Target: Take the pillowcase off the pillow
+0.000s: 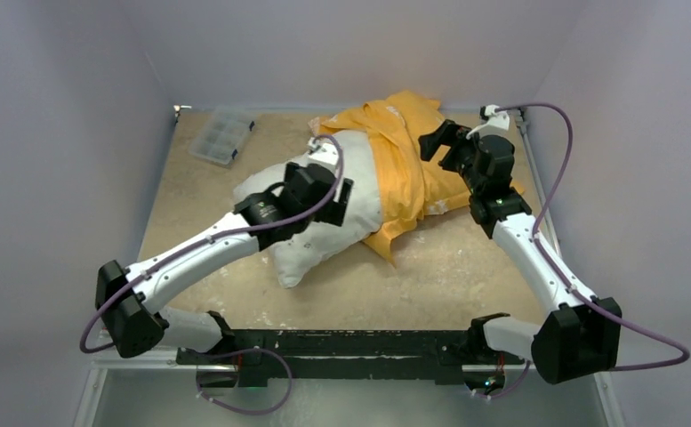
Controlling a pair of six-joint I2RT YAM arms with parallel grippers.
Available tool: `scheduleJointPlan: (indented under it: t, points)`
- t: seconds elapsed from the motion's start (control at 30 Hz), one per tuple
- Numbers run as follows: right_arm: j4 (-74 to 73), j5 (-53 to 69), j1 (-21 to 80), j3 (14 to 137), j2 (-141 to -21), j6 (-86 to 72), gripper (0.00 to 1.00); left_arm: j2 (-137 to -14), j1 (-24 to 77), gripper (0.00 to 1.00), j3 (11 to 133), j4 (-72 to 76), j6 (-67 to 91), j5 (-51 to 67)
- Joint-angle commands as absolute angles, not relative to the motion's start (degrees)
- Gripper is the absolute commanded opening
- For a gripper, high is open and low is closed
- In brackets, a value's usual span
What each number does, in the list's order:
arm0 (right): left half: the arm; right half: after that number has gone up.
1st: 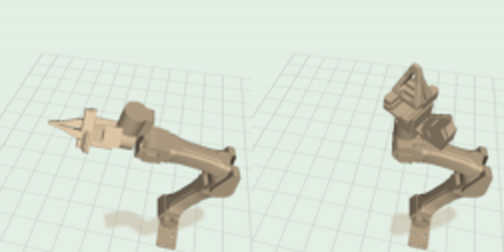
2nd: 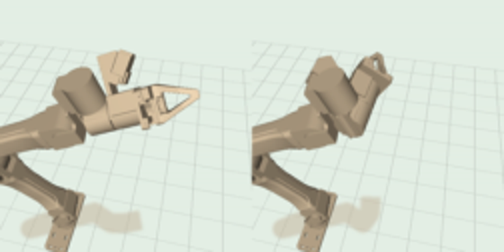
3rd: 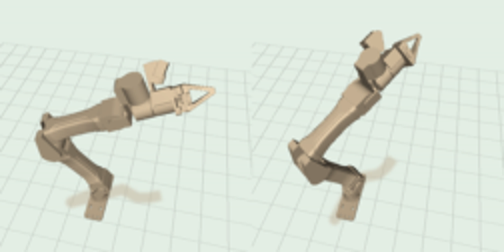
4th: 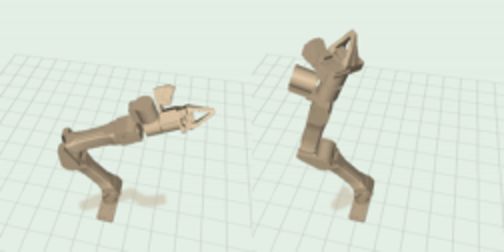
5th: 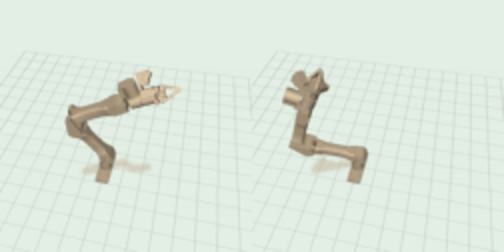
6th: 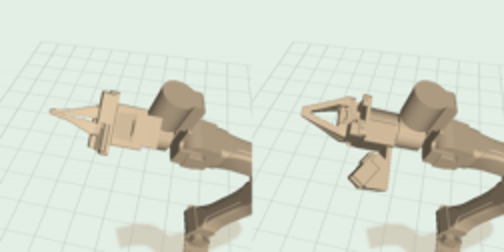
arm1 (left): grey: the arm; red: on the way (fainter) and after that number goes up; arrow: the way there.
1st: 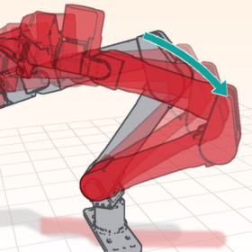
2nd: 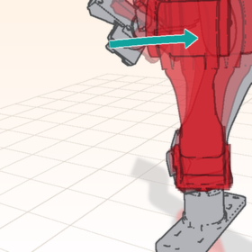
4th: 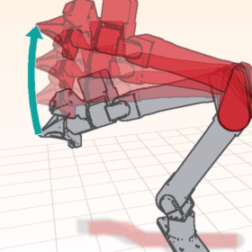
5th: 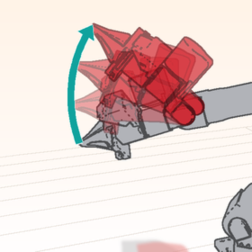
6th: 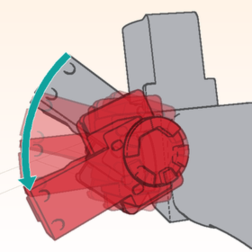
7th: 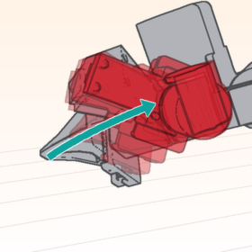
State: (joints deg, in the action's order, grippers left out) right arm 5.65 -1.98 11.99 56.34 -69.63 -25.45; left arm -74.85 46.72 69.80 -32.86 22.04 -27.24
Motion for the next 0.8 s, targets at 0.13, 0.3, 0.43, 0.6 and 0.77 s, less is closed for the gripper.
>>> scheduleJointPlan:
  t: [0.13,0.3,0.43,0.6,0.77]
  points:
    - [6.4,-3.0,12.5,49.3,-62.5,-27.5,0.99,-85.7,63.2,0.95,77.7,-35.3,16.5,-37.8]
    - [5.6,-3.2,12.5,46.6,-60.1,-29.5,0.99,-94.7,66.5,0.97,78.2,-34.7,14.7,-41.7]
    - [5.1,-1.2,12.5,46.6,-60.4,-31.2,0.99,-100.2,66.5,0.99,77.7,-33.7,14.7,-45.9]
    - [7.3,2.7,12.8,44.6,-61.0,-32.0,0.99,-104.1,64.4,0.99,77.8,-33.1,16.2,-50.8]
    - [9.4,5.1,13.7,42.3,-61.9,-33.3,0.99,-106.7,62.4,0.97,77.3,-31.8,15.4,-51.6]
